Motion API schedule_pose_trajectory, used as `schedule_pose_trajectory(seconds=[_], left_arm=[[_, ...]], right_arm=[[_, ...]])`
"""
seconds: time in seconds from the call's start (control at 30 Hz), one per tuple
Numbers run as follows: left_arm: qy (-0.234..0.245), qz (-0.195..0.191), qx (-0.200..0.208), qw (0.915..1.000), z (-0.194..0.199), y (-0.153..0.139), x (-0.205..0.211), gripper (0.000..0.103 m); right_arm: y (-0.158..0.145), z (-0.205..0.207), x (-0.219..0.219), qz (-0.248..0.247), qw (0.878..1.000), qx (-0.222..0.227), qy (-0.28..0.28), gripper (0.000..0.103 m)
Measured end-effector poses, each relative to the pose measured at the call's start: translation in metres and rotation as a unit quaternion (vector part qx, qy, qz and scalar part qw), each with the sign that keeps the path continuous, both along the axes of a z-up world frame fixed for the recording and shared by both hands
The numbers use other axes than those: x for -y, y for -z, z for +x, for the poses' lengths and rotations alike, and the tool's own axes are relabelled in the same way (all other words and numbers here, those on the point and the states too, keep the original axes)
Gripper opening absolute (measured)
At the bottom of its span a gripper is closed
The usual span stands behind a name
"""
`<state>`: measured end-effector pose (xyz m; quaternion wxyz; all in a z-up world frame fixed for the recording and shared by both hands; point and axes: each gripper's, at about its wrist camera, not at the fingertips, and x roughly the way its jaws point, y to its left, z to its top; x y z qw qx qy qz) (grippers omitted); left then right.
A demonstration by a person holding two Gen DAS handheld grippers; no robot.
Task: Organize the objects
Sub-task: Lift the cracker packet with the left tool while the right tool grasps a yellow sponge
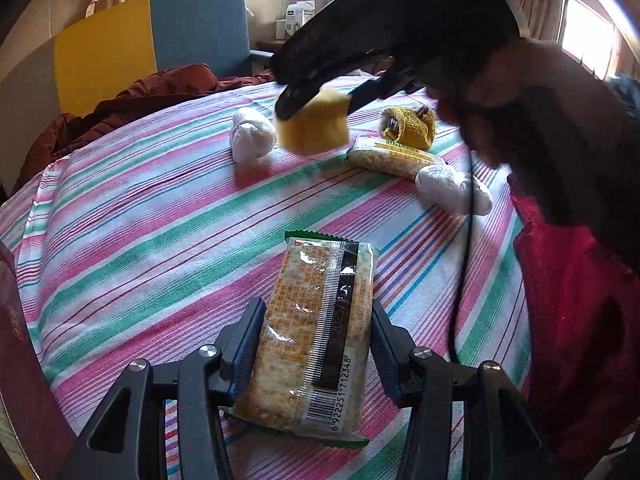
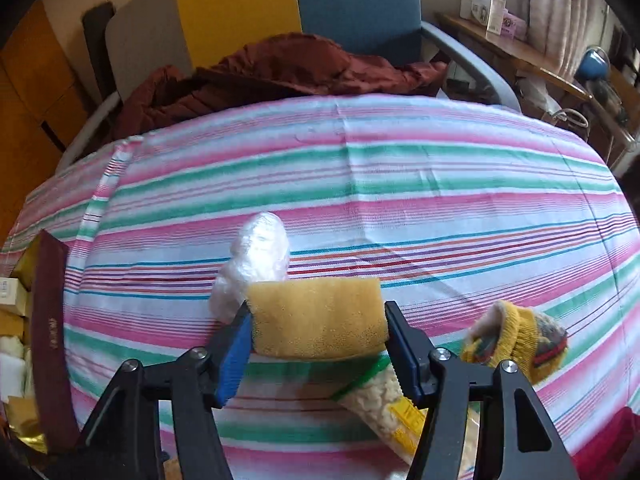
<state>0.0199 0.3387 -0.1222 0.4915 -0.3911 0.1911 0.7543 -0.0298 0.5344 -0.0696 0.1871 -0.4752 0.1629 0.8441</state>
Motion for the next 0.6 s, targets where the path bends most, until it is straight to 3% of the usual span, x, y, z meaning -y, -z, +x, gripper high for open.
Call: schedule_pose_trajectory(seconds=[0.23, 0.43, 0.6], left_arm=[[-0.021, -0.002, 0.034, 0.9992, -0.007, -0.010, 0.004, 0.049], [-0.028, 0.003, 0.003, 0.9996, 0.005, -0.033, 0.026, 0.049], [-0.070, 0.022, -0.032, 0.9968, 0.003, -0.069, 0.056, 0.049]], right_arm=[[-0.040, 0.052, 0.029, -0.038, 0.996, -0.077, 0.002, 0.063], [-0.038, 0.077, 0.055, -0.062, 0.993, -0.101, 0.004, 0.064], [-0.037, 0.085, 0.067, -0.074, 0.991, -0.110, 0.003, 0.064]])
